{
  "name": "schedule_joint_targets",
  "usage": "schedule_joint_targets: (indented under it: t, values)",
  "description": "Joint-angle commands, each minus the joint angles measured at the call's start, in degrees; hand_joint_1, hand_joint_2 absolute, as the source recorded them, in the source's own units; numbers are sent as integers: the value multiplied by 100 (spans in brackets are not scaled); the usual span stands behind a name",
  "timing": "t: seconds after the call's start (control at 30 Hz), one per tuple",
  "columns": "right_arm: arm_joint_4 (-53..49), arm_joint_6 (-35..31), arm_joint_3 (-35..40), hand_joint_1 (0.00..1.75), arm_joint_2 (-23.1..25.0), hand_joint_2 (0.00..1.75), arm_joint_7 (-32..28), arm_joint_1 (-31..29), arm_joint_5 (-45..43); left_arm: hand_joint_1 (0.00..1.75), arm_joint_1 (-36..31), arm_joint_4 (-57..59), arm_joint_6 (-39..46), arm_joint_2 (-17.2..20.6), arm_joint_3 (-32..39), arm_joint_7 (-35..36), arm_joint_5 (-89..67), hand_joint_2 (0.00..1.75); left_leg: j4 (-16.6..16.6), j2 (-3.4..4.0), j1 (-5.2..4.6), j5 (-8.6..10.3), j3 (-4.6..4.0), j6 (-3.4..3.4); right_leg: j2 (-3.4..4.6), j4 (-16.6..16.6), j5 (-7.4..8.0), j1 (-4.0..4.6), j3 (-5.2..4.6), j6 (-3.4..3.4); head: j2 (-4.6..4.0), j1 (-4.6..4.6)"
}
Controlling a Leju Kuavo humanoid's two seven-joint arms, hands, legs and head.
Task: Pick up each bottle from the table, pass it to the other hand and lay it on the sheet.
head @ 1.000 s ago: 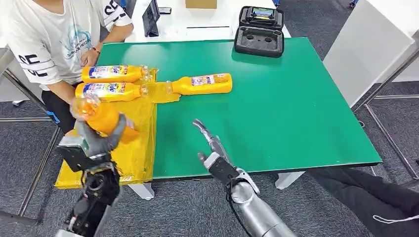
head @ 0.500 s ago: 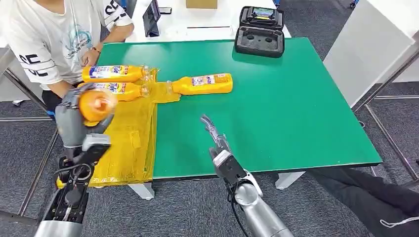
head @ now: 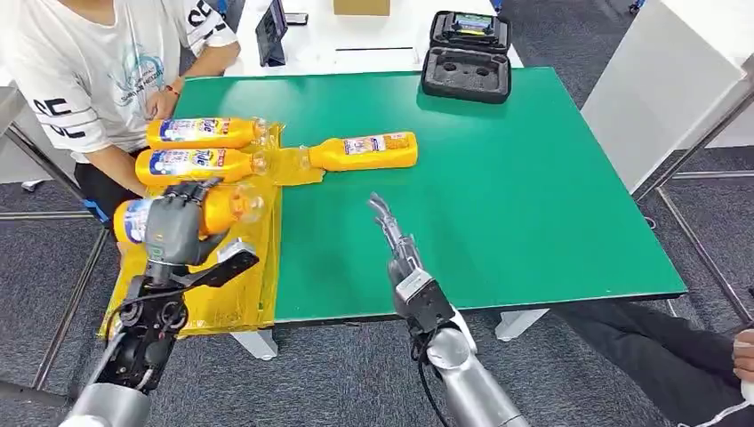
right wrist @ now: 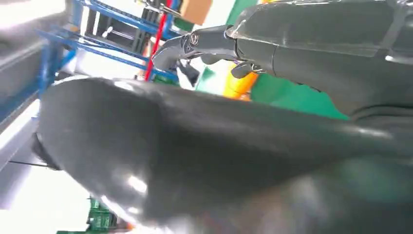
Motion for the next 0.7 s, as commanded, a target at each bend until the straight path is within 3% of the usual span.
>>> schedule_joint_targets:
  t: [0.03,0.17,0.33,0.7]
  values:
    - [54,-25,5,0,-99,0,46,-193,-97,175,-742,1692,-79,349,-909,230,151,175,-4,-7,-2,-4,19,-2,-12,-3,-7,-1,21,0,0,0]
    - [54,-25,5,0,-99,0,46,-193,-97,175,-742,1692,-79,349,-909,230,151,175,-6,-1,-2,-13,39,-3,-9,-5,-14,0,41,0,0,0]
    - [268,13,74,0,-93,0,5,-391,-132,175,-951,2098,-715,649,-1409,682,74,175,-2,2,-2,-5,14,-2,-1,-1,-5,-1,15,0,0,0]
    - [451,231,51,0,-108,0,-46,-413,-280,175,-1298,2481,-1597,818,-1841,754,33,175,-5,3,-1,-12,37,-3,-5,-4,-12,0,39,0,0,2]
